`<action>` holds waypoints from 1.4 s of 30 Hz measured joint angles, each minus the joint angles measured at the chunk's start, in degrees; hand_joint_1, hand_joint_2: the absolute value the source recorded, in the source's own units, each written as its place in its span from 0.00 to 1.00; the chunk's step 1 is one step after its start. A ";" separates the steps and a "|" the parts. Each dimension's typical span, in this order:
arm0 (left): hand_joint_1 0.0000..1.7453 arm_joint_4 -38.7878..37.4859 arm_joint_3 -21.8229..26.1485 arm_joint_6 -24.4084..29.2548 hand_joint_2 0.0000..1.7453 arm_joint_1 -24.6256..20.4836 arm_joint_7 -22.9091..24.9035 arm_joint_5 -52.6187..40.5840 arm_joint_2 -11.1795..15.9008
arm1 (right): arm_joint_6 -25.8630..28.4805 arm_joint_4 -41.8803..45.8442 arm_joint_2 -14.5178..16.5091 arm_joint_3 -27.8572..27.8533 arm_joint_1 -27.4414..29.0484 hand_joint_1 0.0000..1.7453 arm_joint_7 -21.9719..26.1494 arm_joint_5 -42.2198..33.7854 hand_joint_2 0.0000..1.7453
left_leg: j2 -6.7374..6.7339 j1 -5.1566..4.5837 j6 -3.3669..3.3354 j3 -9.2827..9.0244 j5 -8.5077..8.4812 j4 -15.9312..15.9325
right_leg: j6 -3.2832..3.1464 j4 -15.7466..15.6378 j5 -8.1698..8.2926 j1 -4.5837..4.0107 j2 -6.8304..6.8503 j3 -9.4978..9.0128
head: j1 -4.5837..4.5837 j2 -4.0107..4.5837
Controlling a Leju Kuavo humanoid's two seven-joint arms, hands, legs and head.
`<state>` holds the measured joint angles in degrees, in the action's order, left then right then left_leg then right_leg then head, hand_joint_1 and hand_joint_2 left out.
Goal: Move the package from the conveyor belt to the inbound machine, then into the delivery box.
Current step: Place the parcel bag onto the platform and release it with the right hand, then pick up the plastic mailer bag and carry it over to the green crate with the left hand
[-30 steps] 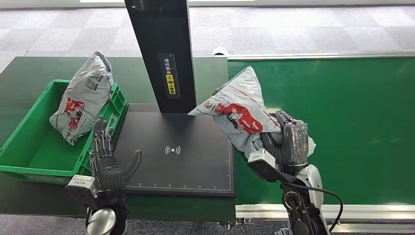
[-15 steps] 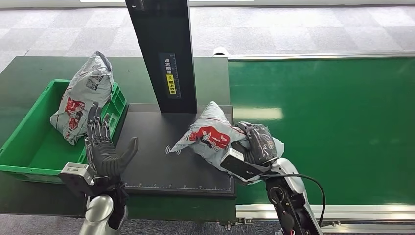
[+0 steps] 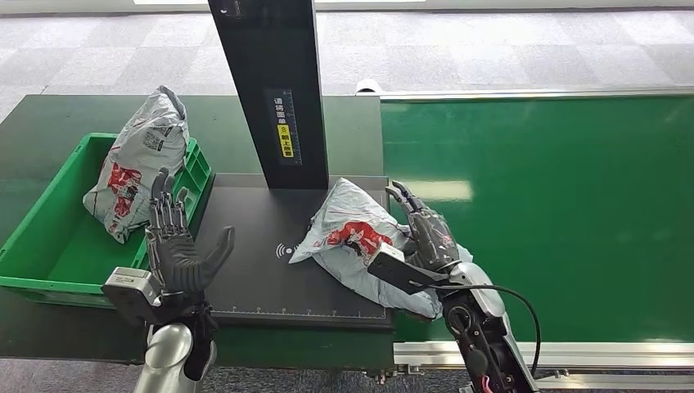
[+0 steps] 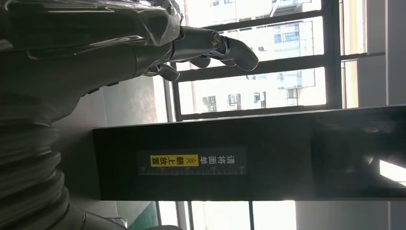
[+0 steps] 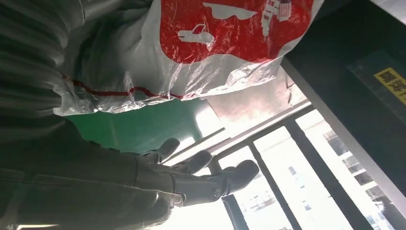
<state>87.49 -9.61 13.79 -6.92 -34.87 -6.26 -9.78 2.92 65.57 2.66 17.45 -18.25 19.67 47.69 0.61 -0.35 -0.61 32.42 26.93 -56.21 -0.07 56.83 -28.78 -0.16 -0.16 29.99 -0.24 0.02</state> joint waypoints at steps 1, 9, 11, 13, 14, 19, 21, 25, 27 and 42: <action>0.00 -0.02 -0.11 -0.54 1.00 0.00 0.17 -0.04 -0.04 | -0.34 0.07 0.04 -0.06 0.04 0.00 1.51 -1.56 1.00 | 0.00 0.00 0.00 0.00 0.00 0.00 | 0.00 0.00 0.00 0.00 0.00 0.01 | 0.00 0.00; 0.00 -2.31 -2.95 -3.56 1.00 -0.62 1.02 -1.39 -0.61 | -3.52 5.52 0.62 -0.68 2.08 0.00 9.92 -12.87 1.00 | 0.00 -0.01 -0.01 0.01 0.01 -0.01 | 0.00 -0.02 0.00 0.03 0.00 0.03 | 0.01 0.00; 0.00 -3.26 -3.84 -3.88 1.00 -1.02 1.16 -1.60 -0.82 | -3.80 7.43 0.79 -0.77 2.48 0.00 10.17 -13.69 1.00 | -0.01 -0.01 -0.01 0.01 0.01 -0.01 | 0.00 -0.01 0.00 0.02 -0.02 0.02 | 0.01 0.00; 0.00 -3.91 -4.45 -3.99 1.00 -1.28 1.21 -1.65 -1.01 | -3.94 8.76 0.88 -0.87 2.77 0.00 10.17 -13.92 1.00 | -0.01 -0.01 -0.01 -0.01 0.01 -0.01 | 0.00 -0.01 0.00 0.02 -0.04 0.02 | 0.00 0.00; 0.00 -4.15 -4.64 -4.03 1.00 -1.35 1.22 -1.66 -1.07 | -3.96 9.23 0.90 -0.90 2.91 0.00 10.17 -13.99 1.00 | -0.01 -0.01 -0.01 -0.01 0.01 -0.01 | 0.00 -0.01 0.01 0.02 -0.04 0.02 | 0.01 0.00; 0.00 -5.09 -5.18 -4.76 1.00 -1.60 1.57 -1.89 -1.23 | -3.80 10.88 0.91 -1.06 3.42 0.00 10.86 -14.86 1.00 | -0.01 -0.01 -0.01 -0.01 0.01 -0.02 | 0.00 -0.01 0.01 0.02 -0.02 0.03 | 0.01 0.00; 0.00 -5.95 -5.98 -6.33 1.00 -2.33 2.39 -2.97 -1.39 | -3.18 12.61 0.99 -1.25 3.98 0.00 11.93 -16.32 1.00 | 0.03 -0.01 -0.01 0.00 0.00 -0.03 | 0.00 -0.01 0.01 0.03 0.01 0.05 | 0.01 0.00; 0.00 -10.52 -10.08 -10.58 1.00 -5.69 5.30 -10.14 -2.21 | -1.70 21.59 1.63 -2.09 6.43 0.00 13.66 -22.79 1.00 | 0.04 -0.02 -0.01 0.02 0.01 -0.04 | 0.01 -0.02 0.01 0.05 0.03 0.05 | 0.01 0.00; 0.00 -13.80 -12.66 -12.07 1.00 -7.89 6.26 -14.39 -2.73 | -1.52 27.11 1.82 -3.08 8.10 0.00 14.62 -27.12 1.00 | 0.04 -0.05 -0.02 0.02 0.01 -0.04 | 0.01 -0.02 0.01 0.08 0.03 0.05 | 0.00 0.00; 0.00 -41.30 -28.94 -6.76 1.00 -23.16 12.92 -39.10 -9.14 | 0.00 42.46 3.04 -11.05 10.70 0.00 16.09 -33.41 1.00 | 0.02 -0.06 -0.05 -0.03 -0.01 -0.05 | 0.06 -0.02 0.09 0.10 -0.01 0.00 | 0.02 0.00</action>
<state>46.19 -38.55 7.03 -30.07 -21.95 -45.36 -18.92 2.92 108.03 5.70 6.39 -7.55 35.76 14.27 0.63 -0.42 -0.66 32.39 26.93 -56.27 -0.01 56.81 -28.69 -0.06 -0.17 29.99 -0.22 0.02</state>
